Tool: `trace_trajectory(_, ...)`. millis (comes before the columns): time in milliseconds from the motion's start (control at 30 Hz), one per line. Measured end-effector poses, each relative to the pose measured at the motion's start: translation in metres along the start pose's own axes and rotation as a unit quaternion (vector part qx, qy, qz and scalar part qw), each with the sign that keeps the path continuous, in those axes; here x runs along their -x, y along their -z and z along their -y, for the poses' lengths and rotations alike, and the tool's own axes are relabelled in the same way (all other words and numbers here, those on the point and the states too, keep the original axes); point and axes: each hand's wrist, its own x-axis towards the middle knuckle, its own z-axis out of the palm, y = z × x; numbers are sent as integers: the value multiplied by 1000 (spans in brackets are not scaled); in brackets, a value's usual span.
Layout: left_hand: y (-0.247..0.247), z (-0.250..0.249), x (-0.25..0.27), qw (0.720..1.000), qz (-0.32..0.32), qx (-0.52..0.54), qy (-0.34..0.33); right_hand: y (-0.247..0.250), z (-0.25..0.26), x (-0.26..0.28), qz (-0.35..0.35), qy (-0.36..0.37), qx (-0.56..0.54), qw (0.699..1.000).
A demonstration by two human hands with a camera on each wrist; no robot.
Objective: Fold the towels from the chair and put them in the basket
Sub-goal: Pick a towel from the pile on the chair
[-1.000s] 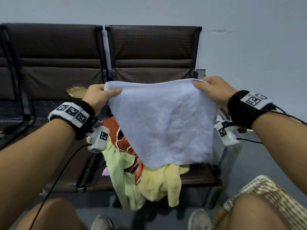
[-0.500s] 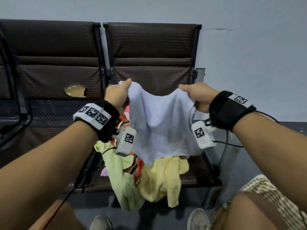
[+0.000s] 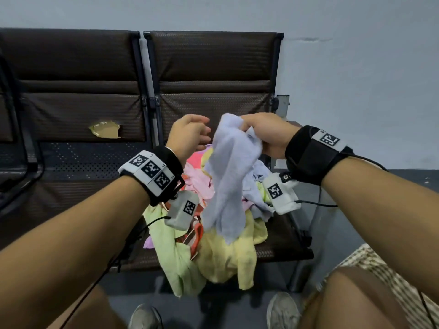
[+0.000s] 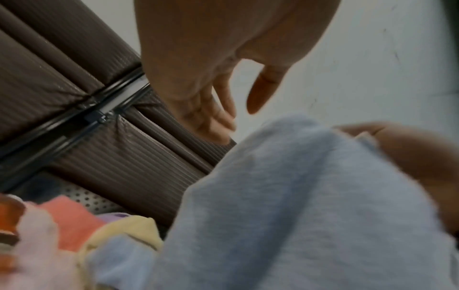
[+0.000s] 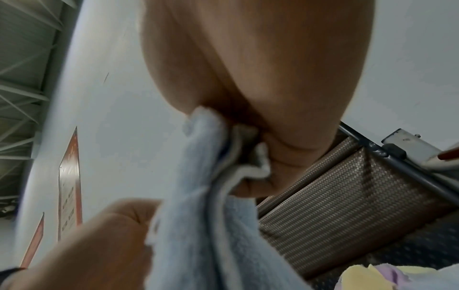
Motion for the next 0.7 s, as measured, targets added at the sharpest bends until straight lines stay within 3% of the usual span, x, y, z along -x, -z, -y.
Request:
trace_trajectory(33, 1, 2, 0, 999, 21, -22, 12, 1, 1, 2, 22, 4, -3, 1000)
trace_trajectory(133, 5, 6, 1, 984, 162, -10, 74, 4, 6, 6, 63, 7, -5, 998)
trace_trajectory(233, 11, 3, -3, 977, 196, 51, 63, 12, 5, 5, 67, 3, 7, 998)
trace_trajectory(367, 14, 6, -30, 996, 83, -31, -15, 36, -1, -4, 86, -3, 191, 978)
trace_trajectory(467, 9, 5, -52, 986, 18, -144, -82, 51, -4, -25, -27, 29, 342, 939)
trace_trajectory(600, 0, -14, -77, 980, -57, -120, -150, 57, 0, -44, -177, 138, 264, 938)
trace_trajectory(700, 4, -32, -83, 980, -58, -60, -181, 59, 8, -48, -200, 216, 213, 932)
